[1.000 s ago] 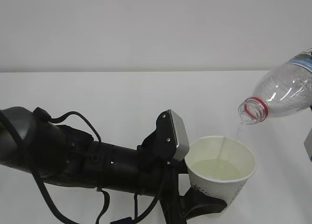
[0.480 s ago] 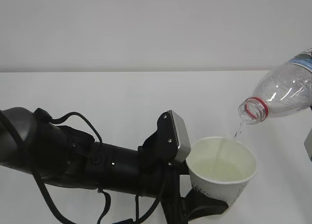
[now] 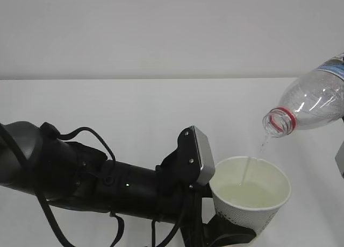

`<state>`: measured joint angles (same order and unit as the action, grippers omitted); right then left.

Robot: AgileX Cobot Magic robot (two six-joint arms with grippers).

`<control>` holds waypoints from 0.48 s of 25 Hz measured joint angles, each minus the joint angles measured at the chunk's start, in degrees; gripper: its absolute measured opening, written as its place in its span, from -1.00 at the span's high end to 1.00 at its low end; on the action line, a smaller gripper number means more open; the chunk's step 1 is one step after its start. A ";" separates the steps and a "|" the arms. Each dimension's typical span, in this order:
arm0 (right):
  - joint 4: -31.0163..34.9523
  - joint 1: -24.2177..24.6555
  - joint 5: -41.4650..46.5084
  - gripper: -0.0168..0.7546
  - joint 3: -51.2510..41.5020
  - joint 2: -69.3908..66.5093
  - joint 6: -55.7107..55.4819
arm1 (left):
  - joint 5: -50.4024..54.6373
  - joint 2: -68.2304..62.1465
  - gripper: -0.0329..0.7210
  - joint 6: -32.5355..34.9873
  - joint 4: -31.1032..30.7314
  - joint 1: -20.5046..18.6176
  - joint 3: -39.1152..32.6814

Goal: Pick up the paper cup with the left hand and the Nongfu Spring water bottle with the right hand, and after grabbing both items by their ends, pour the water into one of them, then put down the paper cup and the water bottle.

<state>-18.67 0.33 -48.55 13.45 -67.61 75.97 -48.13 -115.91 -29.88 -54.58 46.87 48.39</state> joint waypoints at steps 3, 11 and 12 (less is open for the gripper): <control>0.00 0.00 0.00 -0.23 0.00 0.00 0.08 | 0.00 0.00 -0.47 0.00 0.00 0.00 0.00; 0.00 0.00 0.00 -0.23 0.00 0.00 0.08 | 0.00 0.00 -0.47 0.00 0.00 0.00 0.00; 0.00 0.00 0.00 -0.23 0.00 0.00 0.08 | 0.00 0.00 -0.47 0.00 0.00 0.00 0.00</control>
<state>-18.67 0.33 -48.55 13.45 -67.61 76.05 -48.13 -115.91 -29.88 -54.58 46.87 48.39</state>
